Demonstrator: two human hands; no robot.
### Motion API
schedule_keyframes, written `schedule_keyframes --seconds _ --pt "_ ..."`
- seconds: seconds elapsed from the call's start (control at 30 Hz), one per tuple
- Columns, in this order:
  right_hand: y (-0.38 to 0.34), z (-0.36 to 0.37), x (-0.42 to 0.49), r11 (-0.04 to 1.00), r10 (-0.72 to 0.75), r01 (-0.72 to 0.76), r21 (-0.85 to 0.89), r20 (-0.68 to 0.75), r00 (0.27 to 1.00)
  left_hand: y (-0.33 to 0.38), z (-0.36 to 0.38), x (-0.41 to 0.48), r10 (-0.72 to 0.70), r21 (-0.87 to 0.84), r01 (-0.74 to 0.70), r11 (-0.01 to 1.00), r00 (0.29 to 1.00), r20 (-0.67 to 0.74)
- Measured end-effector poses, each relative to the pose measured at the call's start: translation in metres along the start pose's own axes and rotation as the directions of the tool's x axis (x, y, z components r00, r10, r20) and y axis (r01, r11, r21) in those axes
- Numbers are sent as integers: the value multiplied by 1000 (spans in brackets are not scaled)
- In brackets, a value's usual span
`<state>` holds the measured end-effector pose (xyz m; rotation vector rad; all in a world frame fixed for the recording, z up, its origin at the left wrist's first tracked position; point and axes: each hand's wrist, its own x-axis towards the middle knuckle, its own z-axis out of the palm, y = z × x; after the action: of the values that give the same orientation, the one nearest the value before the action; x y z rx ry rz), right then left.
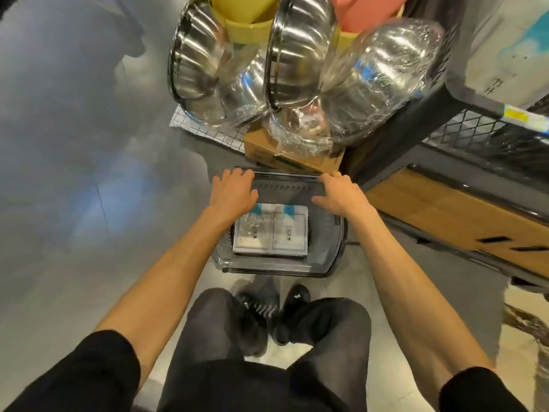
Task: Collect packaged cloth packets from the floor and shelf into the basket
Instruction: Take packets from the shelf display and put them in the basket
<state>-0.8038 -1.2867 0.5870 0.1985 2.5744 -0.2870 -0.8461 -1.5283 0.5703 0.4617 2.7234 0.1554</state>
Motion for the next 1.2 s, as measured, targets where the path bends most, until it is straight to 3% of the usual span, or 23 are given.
schedule_keyframes --seconds 0.2,0.4,0.53,0.6,0.77,0.9,1.03,1.2 --pt "25 106 100 1000 10 -9 5 -55 998 -47 121 69 -54 -20 54 998 998 -26" --pt "58 231 190 1000 16 -15 6 -182 983 -71 247 141 -19 -45 12 999 986 -164" --pt "82 309 248 996 82 -76 40 -175 981 -84 338 184 -38 -101 15 995 975 -220" --pt "92 342 272 990 127 -118 76 -139 982 -86 374 200 -90 -123 67 990 979 -184" --pt "113 410 311 983 155 -143 111 -105 982 -96 450 223 -285 -240 298 924 954 88" --pt "113 435 326 966 231 -225 131 -32 972 -115 487 225 -365 -246 383 891 924 116" --pt "111 456 331 945 304 -304 118 16 952 -124 506 222 -445 -195 492 848 862 241" --pt "110 470 335 874 461 -460 155 34 887 -126 510 227 -529 -264 575 774 817 229"
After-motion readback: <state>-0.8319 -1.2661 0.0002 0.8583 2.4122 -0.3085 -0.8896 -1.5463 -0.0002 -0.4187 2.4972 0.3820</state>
